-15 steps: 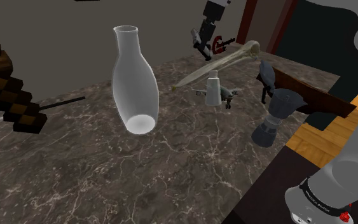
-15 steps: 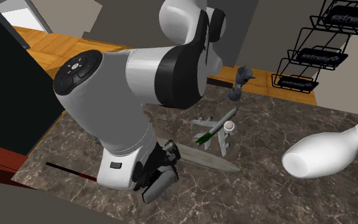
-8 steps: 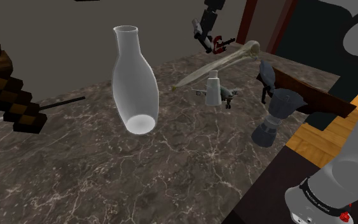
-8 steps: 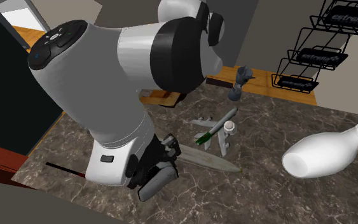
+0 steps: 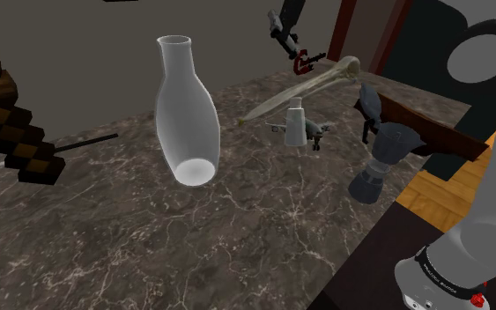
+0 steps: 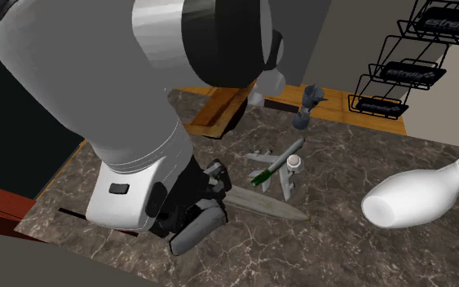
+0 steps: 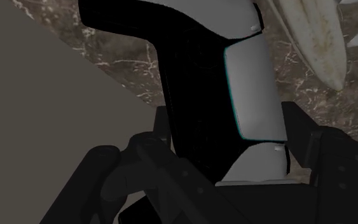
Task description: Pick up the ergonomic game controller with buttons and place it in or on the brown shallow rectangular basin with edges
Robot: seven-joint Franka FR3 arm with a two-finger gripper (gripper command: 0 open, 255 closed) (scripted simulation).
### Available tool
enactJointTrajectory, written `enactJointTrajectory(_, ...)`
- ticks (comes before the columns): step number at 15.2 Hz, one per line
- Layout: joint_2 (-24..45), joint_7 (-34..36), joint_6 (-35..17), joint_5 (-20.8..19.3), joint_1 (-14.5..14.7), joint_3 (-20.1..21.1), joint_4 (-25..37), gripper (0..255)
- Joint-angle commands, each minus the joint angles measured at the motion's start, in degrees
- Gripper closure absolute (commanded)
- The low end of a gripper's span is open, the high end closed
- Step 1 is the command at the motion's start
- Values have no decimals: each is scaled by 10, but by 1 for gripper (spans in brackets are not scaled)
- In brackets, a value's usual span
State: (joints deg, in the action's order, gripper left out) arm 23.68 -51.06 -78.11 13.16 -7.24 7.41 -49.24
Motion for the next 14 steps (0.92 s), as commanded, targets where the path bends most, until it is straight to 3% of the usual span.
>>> enactJointTrajectory(1, 28, 9, 33, -2, 3, 1, 61, 255)
enactJointTrajectory(3, 75, 22, 80, -6, 8, 4, 158, 255)
enactJointTrajectory(4, -4, 5, 31, 2, -4, 1, 28, 255)
enactJointTrajectory(6, -90, -15, -9, 13, -18, -2, -102, 255)
enactJointTrajectory(9, -184, -39, -37, 25, -32, -9, -230, 255)
enactJointTrajectory(14, -311, -74, -50, 39, -48, -25, -378, 255)
